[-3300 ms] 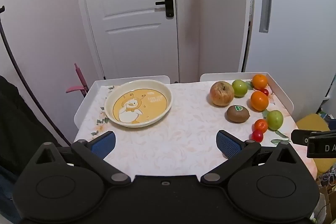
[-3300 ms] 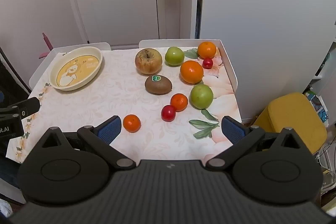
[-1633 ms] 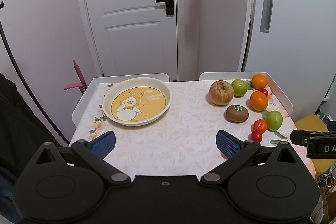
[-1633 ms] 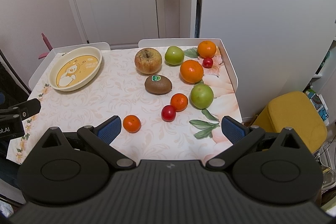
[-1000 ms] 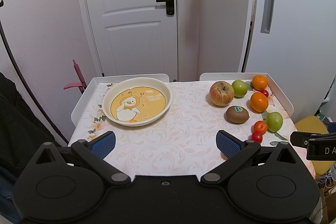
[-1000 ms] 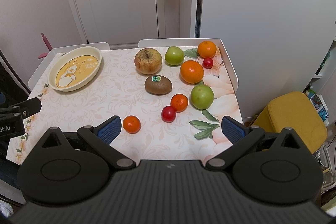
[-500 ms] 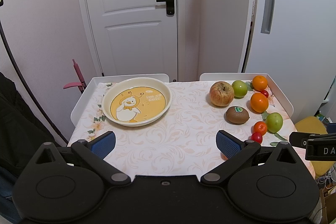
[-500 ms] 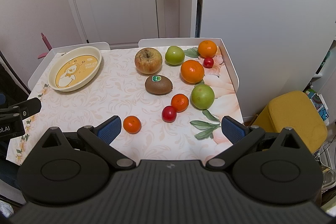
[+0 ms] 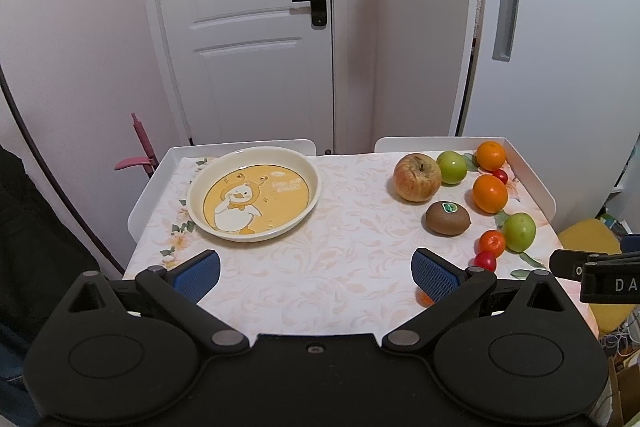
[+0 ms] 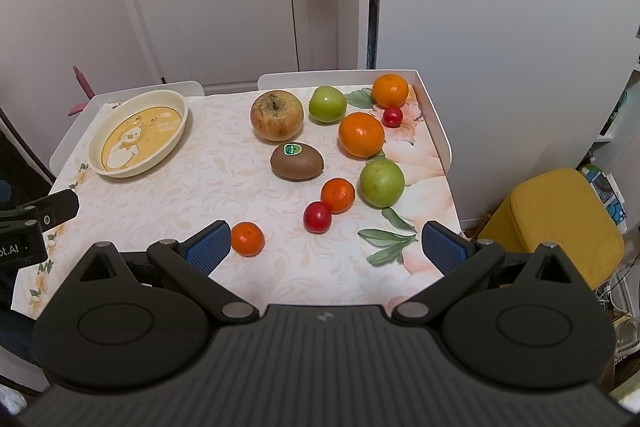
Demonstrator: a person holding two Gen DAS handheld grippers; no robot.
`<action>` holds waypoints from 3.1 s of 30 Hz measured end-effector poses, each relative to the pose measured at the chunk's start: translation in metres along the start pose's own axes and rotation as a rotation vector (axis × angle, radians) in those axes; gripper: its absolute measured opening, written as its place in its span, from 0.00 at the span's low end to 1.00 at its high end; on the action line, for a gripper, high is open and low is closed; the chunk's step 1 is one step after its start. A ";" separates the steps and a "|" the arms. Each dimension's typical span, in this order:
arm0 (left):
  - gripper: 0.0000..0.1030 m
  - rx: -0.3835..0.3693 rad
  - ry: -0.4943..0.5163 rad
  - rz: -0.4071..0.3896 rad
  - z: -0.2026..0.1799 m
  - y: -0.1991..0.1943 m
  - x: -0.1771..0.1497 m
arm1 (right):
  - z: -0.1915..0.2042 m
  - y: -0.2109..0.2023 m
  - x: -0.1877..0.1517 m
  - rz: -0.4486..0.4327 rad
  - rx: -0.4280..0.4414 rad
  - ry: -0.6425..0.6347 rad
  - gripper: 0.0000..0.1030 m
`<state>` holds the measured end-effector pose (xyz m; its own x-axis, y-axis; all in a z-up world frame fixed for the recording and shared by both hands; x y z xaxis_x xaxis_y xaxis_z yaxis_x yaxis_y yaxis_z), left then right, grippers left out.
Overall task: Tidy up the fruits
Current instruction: 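Grasp the small tangerine with the left gripper while the right gripper grasps the green apple, then carry the tangerine and green apple over the duck bowl, open the left gripper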
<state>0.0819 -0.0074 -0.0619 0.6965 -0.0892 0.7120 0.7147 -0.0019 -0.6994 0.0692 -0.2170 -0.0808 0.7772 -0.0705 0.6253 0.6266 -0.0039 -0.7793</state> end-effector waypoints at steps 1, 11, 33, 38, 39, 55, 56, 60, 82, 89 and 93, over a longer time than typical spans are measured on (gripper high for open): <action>1.00 -0.002 0.002 0.002 -0.001 0.001 0.000 | -0.002 0.001 0.001 0.000 -0.003 0.004 1.00; 1.00 -0.040 0.016 0.026 -0.029 0.034 -0.010 | -0.038 0.039 0.003 -0.010 0.002 -0.012 1.00; 0.81 -0.025 0.022 0.105 -0.120 0.135 -0.052 | -0.083 0.154 0.005 0.011 0.094 -0.264 0.98; 0.67 -0.021 0.017 0.124 -0.127 0.148 -0.059 | -0.081 0.168 0.006 0.017 0.114 -0.289 0.92; 0.66 -0.018 0.017 0.126 -0.127 0.149 -0.059 | -0.081 0.170 0.007 0.017 0.117 -0.291 0.91; 0.39 -0.041 0.053 0.134 -0.131 0.159 -0.059 | -0.072 0.185 0.018 0.003 0.141 -0.297 0.75; 0.39 -0.045 0.053 0.135 -0.131 0.159 -0.059 | -0.070 0.186 0.018 0.003 0.144 -0.303 0.72; 0.39 -0.049 0.058 0.135 -0.129 0.160 -0.057 | -0.066 0.186 0.019 0.001 0.151 -0.319 0.66; 0.39 -0.054 0.012 0.041 -0.082 0.125 0.003 | -0.036 0.136 0.064 -0.053 0.149 -0.252 0.66; 0.39 -0.059 -0.022 0.001 -0.032 0.112 0.034 | 0.019 0.120 0.088 -0.068 0.194 -0.223 0.66; 0.39 -0.047 -0.025 -0.009 0.002 0.116 0.051 | 0.058 0.122 0.102 -0.072 0.210 -0.224 0.66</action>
<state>0.1999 -0.0098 -0.1064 0.6917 -0.0639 0.7193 0.7177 -0.0495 -0.6946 0.2278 -0.1663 -0.1096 0.7092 0.1444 0.6900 0.6603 0.2068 -0.7220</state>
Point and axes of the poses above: each gripper's, at about its wrist camera, not at the fingertips, and y roughly the way its jaws point, z to its left, x to its top, the point moved 9 cm from there along y, roughly the way its jaws point, and after that the axes turned 4 degrees about z, right-handed, at the moved point
